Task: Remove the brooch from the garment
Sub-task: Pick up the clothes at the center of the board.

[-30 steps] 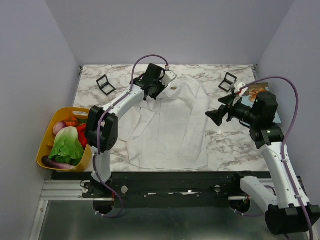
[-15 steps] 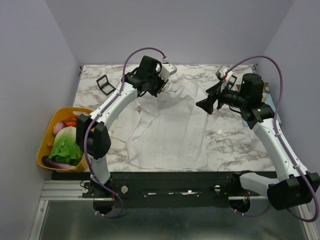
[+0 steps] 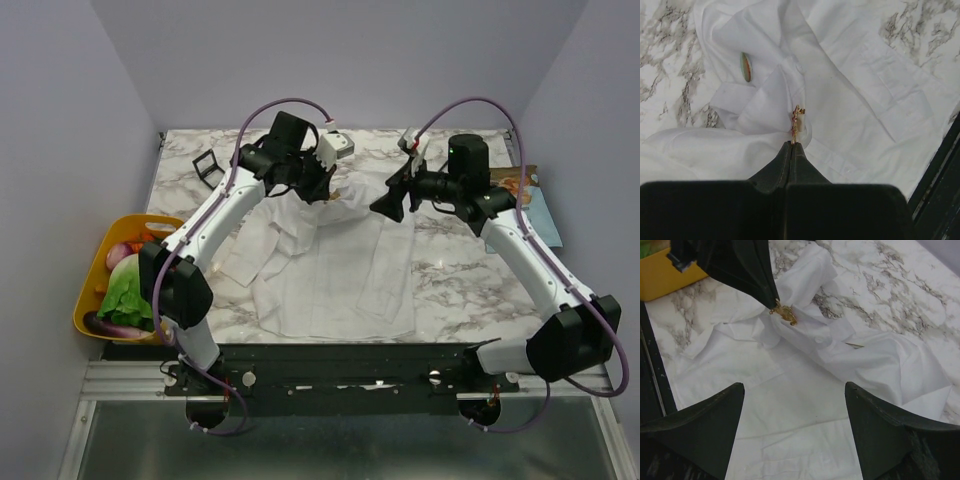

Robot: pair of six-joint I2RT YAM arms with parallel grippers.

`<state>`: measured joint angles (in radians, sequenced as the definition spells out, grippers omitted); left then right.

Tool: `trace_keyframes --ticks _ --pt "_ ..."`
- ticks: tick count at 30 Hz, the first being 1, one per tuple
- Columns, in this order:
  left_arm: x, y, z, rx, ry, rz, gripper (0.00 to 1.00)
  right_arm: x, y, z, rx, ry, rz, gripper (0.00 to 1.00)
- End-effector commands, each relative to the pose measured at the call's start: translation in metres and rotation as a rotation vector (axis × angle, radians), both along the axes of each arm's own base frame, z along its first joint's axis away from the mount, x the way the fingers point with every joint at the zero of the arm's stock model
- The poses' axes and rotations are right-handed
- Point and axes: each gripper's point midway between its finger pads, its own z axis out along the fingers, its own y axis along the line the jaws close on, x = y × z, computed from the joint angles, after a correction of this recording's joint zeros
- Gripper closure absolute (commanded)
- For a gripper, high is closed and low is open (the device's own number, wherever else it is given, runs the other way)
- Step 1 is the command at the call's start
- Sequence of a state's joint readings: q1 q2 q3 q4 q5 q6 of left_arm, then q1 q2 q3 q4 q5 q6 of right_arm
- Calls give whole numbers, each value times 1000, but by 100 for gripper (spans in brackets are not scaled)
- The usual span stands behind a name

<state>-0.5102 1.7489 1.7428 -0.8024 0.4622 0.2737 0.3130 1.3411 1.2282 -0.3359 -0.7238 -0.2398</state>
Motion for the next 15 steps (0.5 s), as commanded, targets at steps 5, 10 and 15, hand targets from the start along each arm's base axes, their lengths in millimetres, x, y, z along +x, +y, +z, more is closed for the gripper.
trace_keyframes --ticks 5,10,15 --pt "-26 -4 25 -136 -43 -38 100 10 19 3 16 15 53 14" --pt "-24 -4 30 -169 -62 -3 100 12 21 -7 13 45 58 21" --pt "-27 -9 41 -232 -93 -10 100 10 28 -15 33 93 91 30"
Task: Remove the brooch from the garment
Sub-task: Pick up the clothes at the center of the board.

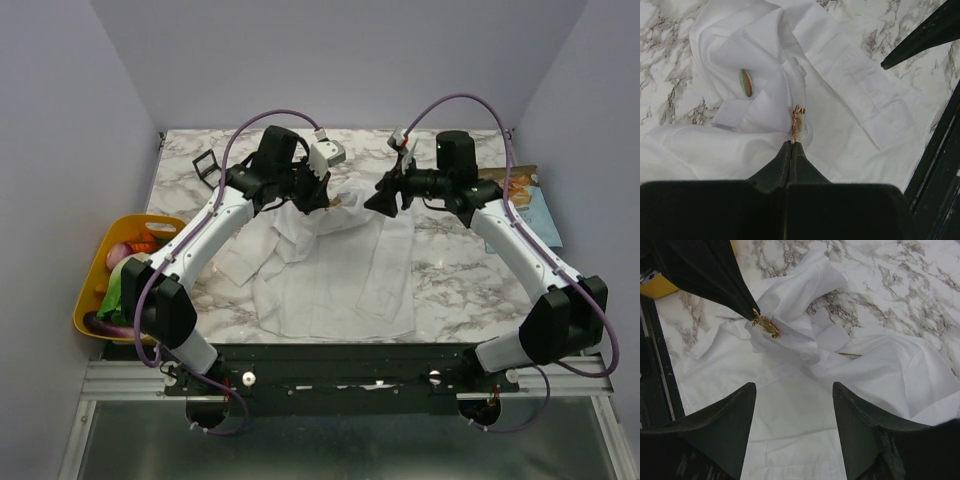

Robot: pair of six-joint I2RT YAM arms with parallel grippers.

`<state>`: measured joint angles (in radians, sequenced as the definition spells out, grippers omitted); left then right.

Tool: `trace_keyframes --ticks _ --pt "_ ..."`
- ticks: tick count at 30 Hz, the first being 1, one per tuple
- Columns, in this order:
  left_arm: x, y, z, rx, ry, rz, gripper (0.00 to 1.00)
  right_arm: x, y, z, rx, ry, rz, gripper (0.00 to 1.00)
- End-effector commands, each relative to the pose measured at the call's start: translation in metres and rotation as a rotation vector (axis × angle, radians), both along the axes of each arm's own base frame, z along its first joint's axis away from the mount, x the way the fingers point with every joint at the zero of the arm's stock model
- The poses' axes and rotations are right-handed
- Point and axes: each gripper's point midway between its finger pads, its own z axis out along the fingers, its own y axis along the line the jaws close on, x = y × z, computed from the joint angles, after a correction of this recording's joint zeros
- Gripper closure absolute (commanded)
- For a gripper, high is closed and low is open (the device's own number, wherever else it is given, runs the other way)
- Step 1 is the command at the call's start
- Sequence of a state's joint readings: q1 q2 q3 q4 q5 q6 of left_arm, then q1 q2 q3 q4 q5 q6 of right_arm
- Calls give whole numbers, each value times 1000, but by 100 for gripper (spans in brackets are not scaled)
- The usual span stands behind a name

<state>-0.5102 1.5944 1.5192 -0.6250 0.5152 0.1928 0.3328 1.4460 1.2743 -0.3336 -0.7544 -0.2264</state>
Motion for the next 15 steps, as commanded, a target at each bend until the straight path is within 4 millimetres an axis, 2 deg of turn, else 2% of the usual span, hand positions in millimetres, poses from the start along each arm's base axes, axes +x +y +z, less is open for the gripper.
trace_keyframes --ticks 1,6,10,15 --pt "-1 -10 35 -131 -84 -13 100 -1 13 2 32 26 51 32" --pt "-7 -16 40 -159 -81 -56 100 5 16 -1 28 29 34 37" --pt "-15 -18 37 -166 -63 -97 100 17 17 -2 20 31 8 37" --pt "-20 -18 43 -181 -80 -119 100 27 18 -3 15 32 -7 37"
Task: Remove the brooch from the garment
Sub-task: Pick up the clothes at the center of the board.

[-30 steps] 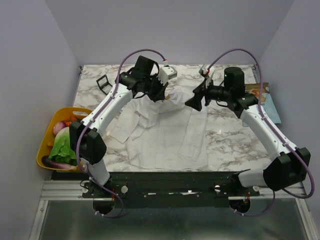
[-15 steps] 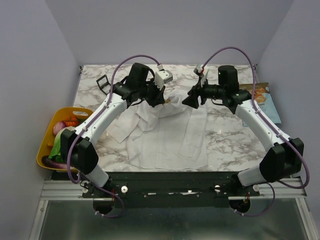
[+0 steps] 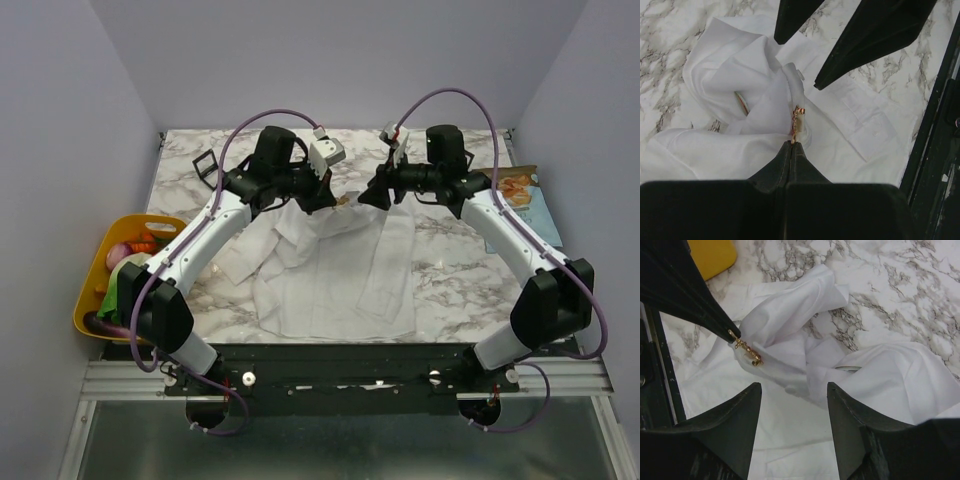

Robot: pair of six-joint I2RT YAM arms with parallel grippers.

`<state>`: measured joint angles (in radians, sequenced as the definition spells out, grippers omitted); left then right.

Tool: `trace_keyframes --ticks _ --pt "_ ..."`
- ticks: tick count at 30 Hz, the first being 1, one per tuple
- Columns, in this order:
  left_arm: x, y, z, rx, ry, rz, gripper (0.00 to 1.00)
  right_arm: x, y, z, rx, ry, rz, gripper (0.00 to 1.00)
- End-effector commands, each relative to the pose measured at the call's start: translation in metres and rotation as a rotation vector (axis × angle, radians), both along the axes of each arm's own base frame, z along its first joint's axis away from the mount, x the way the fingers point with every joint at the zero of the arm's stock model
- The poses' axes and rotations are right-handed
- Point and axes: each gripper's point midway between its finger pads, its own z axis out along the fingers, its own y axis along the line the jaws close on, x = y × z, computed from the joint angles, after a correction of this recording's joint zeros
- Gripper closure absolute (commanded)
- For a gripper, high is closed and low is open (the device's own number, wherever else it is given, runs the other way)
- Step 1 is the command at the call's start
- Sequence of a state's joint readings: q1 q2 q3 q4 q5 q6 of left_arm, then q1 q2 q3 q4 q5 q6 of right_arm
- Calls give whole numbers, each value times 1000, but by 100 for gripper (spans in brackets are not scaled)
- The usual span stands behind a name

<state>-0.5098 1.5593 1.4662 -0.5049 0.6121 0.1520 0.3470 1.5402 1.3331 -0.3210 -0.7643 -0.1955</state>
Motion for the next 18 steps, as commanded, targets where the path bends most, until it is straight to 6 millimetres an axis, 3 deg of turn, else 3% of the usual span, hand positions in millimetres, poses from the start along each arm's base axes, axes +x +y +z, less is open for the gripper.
trace_keyframes --ticks 1,7,18 --pt "-14 -3 26 -67 -54 -63 100 13 5 5 6 -13 -22 37" --pt "-15 -2 32 -79 -70 -57 100 18 5 -10 -12 17 -41 39" --pt "-6 3 28 -49 -84 -3 100 9 4 -14 -13 16 -7 39"
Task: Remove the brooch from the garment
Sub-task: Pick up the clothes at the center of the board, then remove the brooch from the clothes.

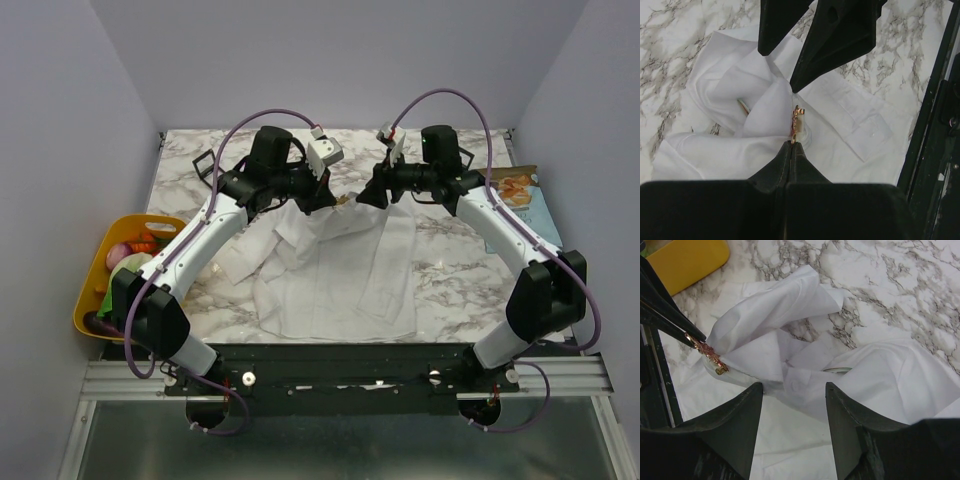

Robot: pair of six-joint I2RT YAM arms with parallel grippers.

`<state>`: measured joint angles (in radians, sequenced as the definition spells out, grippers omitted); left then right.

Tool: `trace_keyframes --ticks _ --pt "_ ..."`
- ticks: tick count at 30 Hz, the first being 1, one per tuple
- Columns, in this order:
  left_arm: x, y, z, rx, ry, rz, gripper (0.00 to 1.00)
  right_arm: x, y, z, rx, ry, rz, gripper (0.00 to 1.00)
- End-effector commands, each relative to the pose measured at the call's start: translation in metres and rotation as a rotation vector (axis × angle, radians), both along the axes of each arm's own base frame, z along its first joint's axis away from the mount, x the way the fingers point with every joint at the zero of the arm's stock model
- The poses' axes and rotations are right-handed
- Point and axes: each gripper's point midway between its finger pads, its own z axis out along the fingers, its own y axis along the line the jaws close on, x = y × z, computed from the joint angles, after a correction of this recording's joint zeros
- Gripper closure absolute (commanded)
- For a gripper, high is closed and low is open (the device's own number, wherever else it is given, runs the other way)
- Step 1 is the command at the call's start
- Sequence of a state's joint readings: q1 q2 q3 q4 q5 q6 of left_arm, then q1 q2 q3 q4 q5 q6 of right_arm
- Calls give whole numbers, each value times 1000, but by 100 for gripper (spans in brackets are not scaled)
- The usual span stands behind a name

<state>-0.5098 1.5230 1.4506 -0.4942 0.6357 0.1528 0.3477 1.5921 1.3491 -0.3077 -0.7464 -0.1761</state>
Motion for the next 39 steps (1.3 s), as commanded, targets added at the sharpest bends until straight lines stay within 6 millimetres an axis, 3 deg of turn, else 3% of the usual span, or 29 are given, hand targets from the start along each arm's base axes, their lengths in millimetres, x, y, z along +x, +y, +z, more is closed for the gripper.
trace_keyframes --ticks 1,6,10,15,16,22,32,39 --pt "8 5 18 -16 -76 53 100 -4 1 1 -4 -27 16 38" --pt "31 16 19 9 -111 186 100 -11 -4 16 -1 -108 -5 34" --pt "47 25 15 36 -119 290 100 -17 2 15 7 -132 -8 26" --pt "54 29 8 52 -99 341 100 -8 7 13 -7 -156 -117 17" --pt "54 28 6 53 -93 340 100 -9 14 17 -3 -177 -124 12" --pt "49 25 6 41 -61 324 100 14 21 21 -65 -251 -278 0" --pt "37 19 2 20 -30 270 100 32 29 11 -76 -224 -318 0" --pt "35 20 0 26 -31 265 100 25 38 15 -38 -202 -267 0"
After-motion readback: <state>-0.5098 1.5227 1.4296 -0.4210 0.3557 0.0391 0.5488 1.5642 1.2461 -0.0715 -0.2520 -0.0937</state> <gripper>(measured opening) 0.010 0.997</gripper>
